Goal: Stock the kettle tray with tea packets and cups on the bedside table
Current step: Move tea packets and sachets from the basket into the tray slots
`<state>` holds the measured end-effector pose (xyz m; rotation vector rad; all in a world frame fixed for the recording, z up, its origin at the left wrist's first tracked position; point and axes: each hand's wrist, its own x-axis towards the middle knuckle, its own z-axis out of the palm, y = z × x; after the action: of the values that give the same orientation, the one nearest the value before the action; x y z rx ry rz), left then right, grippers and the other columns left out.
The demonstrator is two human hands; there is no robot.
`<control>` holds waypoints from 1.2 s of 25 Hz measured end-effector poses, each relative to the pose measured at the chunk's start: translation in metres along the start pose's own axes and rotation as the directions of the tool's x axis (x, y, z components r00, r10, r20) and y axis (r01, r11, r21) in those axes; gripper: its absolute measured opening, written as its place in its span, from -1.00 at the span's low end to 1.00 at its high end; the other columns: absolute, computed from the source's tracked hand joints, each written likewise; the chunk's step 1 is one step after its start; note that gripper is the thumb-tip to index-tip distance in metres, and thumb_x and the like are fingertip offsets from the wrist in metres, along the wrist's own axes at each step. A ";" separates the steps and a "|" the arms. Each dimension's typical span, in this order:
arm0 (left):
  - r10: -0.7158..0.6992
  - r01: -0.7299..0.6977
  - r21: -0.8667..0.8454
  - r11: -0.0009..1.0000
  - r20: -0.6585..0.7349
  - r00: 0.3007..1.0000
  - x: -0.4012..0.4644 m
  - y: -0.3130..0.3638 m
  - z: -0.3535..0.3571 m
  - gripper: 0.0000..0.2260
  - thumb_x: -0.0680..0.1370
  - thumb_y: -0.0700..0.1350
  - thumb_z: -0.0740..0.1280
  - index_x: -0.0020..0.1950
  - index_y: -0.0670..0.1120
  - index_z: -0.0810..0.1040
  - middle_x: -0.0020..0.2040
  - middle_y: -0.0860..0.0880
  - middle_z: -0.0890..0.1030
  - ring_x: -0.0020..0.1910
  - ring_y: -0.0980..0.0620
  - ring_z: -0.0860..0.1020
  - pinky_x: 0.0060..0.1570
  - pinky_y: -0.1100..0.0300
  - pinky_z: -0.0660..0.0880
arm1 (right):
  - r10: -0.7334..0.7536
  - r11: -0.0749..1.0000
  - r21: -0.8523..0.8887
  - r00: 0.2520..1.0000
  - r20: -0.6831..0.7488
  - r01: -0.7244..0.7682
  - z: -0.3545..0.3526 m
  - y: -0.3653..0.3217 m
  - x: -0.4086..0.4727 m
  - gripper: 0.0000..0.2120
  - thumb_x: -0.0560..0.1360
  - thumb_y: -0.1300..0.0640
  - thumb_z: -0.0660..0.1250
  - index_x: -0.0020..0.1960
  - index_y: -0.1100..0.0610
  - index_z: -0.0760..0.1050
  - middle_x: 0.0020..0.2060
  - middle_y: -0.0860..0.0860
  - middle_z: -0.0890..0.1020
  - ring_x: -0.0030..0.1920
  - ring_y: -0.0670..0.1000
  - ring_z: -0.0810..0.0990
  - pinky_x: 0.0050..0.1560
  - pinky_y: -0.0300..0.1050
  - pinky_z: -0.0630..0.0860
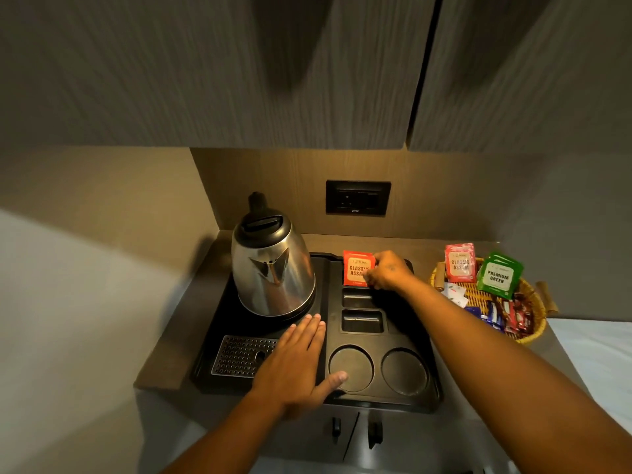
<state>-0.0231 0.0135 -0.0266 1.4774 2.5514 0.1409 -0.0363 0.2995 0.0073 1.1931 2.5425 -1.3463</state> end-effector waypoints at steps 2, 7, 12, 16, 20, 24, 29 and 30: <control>-0.002 0.002 -0.016 1.000 -0.002 1.000 -0.001 0.001 -0.001 -0.14 0.47 0.51 -0.22 0.58 -0.03 -0.21 0.60 0.00 -0.22 0.54 0.08 -0.31 0.54 -0.01 -0.18 | 0.012 1.000 -0.007 1.000 -0.018 -0.012 0.002 0.002 0.003 -0.78 0.42 0.23 0.45 0.05 0.13 0.56 -0.16 0.05 0.64 -0.13 0.04 0.63 -0.06 -0.02 0.61; -0.007 0.006 -0.037 0.999 -0.010 1.000 0.001 0.003 0.001 -0.14 0.42 0.54 -0.26 0.54 0.02 -0.30 0.58 0.03 -0.26 0.53 0.08 -0.32 0.54 0.01 -0.20 | -0.079 0.987 -0.154 0.962 -0.260 0.039 -0.060 0.027 -0.007 -0.61 0.38 0.20 0.49 0.18 0.12 0.51 0.05 0.11 0.62 0.05 0.13 0.60 0.06 0.04 0.54; -0.025 0.025 -0.035 0.999 0.001 1.000 0.000 0.003 0.002 -0.13 0.37 0.55 -0.31 0.50 0.04 -0.37 0.56 0.04 -0.31 0.52 0.07 -0.34 0.52 0.04 -0.25 | -0.171 0.808 -0.572 0.873 -0.457 -0.141 -0.158 0.102 -0.035 -0.69 0.37 0.05 0.47 0.08 0.11 0.55 -0.07 0.12 0.62 -0.10 0.14 0.58 -0.17 -0.02 0.53; -0.025 0.025 -0.032 0.999 0.000 1.000 0.002 0.002 0.004 -0.14 0.39 0.55 -0.30 0.50 0.04 -0.37 0.56 0.04 -0.32 0.52 0.08 -0.35 0.53 0.02 -0.23 | -0.025 0.723 -0.652 0.935 -0.354 -0.227 -0.178 0.131 -0.041 -0.25 0.20 -0.06 0.60 0.29 0.11 0.39 0.08 0.16 0.53 0.08 0.18 0.53 0.02 0.11 0.55; -0.027 0.027 -0.030 0.999 -0.002 1.000 0.002 -0.001 0.006 -0.15 0.41 0.55 -0.28 0.52 0.04 -0.34 0.57 0.05 -0.31 0.52 0.10 -0.36 0.53 0.01 -0.22 | -0.012 0.722 -0.651 0.938 -0.347 -0.232 -0.173 0.132 -0.037 -0.25 0.19 -0.05 0.61 0.27 0.14 0.38 0.10 0.16 0.53 0.10 0.18 0.52 0.02 0.09 0.55; -0.020 0.020 -0.025 0.999 -0.016 1.000 0.001 -0.001 0.005 -0.16 0.43 0.54 -0.25 0.53 0.04 -0.34 0.57 0.05 -0.30 0.52 0.11 -0.36 0.52 0.04 -0.25 | -0.071 0.743 -0.628 0.907 -0.416 -0.230 -0.181 0.130 -0.034 -0.46 0.30 0.02 0.55 0.18 0.19 0.47 0.03 0.18 0.56 0.05 0.19 0.56 -0.02 0.09 0.57; -0.008 0.007 -0.023 1.000 -0.035 0.999 0.000 0.000 0.005 -0.16 0.44 0.53 -0.26 0.53 0.03 -0.33 0.58 0.05 -0.27 0.52 0.10 -0.34 0.50 0.07 -0.27 | -0.010 0.890 -0.430 0.935 -0.354 -0.153 -0.193 0.123 -0.029 -0.84 0.42 0.16 0.44 -0.05 0.19 0.54 -0.09 0.15 0.63 -0.06 0.17 0.63 -0.09 0.08 0.61; -0.006 0.005 -0.025 1.000 -0.037 0.999 0.000 0.000 0.004 -0.16 0.44 0.53 -0.25 0.53 0.02 -0.32 0.58 0.04 -0.26 0.53 0.10 -0.33 0.50 0.07 -0.27 | 0.012 0.905 -0.396 0.940 -0.341 -0.155 -0.197 0.115 -0.031 -0.88 0.43 0.18 0.43 -0.08 0.18 0.54 -0.08 0.15 0.62 -0.06 0.16 0.63 -0.09 0.07 0.60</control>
<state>-0.0222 0.0136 -0.0305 1.4720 2.5729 0.2003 0.1202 0.4595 0.0611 1.5091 2.7513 -0.5630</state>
